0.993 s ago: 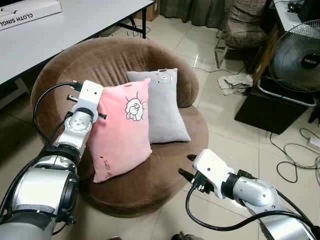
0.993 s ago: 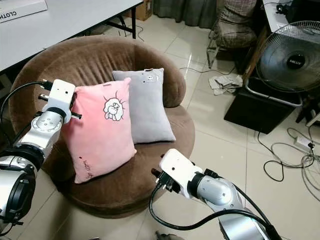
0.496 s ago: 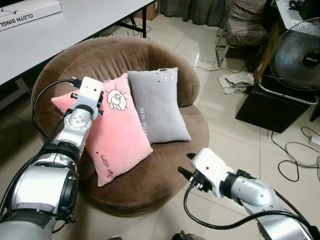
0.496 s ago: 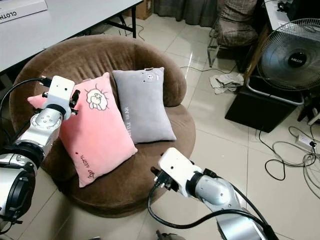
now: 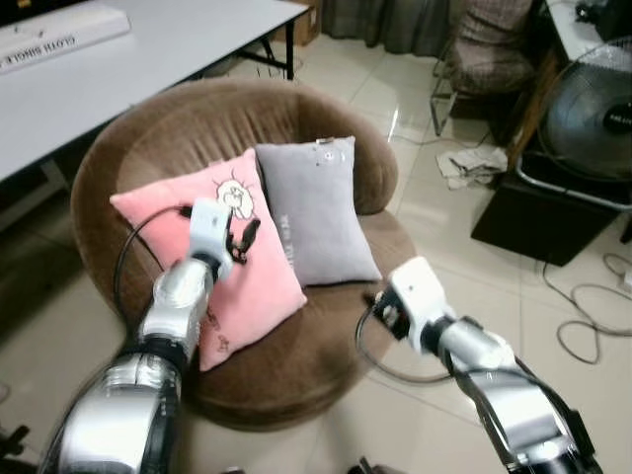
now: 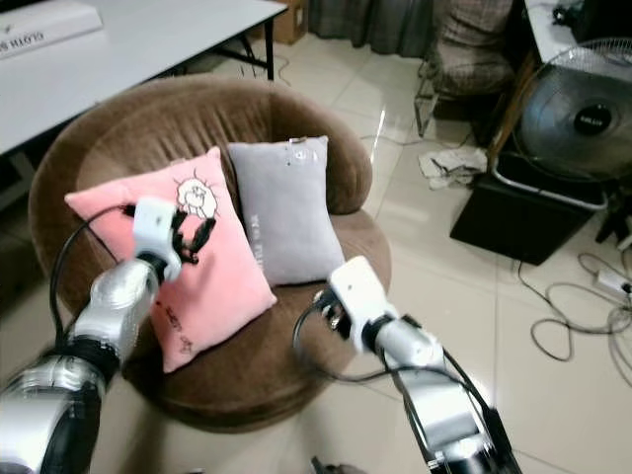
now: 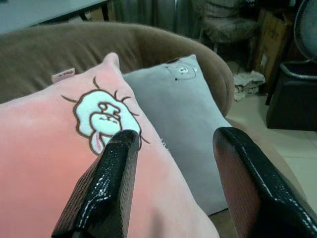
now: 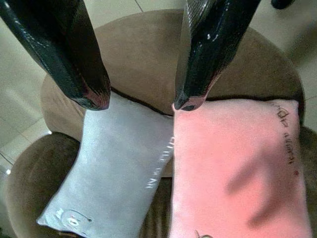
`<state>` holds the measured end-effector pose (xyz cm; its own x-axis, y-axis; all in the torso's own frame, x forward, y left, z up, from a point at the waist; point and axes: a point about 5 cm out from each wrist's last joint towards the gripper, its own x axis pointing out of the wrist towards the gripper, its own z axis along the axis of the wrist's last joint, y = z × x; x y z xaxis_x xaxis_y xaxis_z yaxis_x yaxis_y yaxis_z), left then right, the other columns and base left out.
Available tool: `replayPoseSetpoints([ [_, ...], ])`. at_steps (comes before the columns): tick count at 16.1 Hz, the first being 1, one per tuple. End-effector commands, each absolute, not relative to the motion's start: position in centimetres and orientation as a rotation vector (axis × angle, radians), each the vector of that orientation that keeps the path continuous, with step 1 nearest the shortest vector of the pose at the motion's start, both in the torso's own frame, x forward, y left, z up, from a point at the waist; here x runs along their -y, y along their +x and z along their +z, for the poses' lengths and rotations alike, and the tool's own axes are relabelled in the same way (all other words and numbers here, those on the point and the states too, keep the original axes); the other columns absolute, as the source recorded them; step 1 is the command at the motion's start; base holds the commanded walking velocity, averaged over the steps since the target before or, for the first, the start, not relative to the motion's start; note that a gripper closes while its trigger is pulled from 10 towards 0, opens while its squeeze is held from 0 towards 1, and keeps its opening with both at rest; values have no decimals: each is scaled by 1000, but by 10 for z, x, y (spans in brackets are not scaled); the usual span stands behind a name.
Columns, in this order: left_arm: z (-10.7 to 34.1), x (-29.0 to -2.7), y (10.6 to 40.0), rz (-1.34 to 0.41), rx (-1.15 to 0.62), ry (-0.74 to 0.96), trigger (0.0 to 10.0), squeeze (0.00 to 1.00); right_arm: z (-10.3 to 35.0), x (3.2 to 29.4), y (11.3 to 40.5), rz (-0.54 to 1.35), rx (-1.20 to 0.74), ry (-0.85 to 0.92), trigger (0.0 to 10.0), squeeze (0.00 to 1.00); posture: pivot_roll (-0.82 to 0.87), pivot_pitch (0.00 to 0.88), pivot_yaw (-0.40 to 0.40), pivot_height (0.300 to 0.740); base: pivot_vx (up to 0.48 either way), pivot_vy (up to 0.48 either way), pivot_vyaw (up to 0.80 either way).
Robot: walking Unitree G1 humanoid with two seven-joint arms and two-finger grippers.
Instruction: Move the pillow to the sofa from floor
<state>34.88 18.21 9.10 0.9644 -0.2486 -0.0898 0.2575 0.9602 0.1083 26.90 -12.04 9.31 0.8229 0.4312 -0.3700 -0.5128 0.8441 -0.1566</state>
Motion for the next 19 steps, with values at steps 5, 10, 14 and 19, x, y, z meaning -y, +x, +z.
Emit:
replayPoseSetpoints([
  [5, 106, -178, 314, -201, 6, 49, 10000, 0, 85, 124, 296, 345, -354, -158, 10000, 0, 69, 0, 36, 740, 0, 0, -158],
  [10, 98, -168, 291, -212, -36, 134, 10000, 0, 83, 121, 307, 301, -339, -150, 10000, 0, 86, 0, 10, 740, 0, 0, -790],
  [14, 94, -176, 286, -137, -51, 104, 10000, 0, 81, 124, 313, 268, -344, -184, 10000, 0, 97, 0, -15, 740, 0, 0, -800],
  [19, 103, -168, 292, -179, -24, 146, 10000, 0, 80, 131, 315, 251, -338, -226, 10000, 0, 100, 0, -32, 740, 0, -106, -800],
])
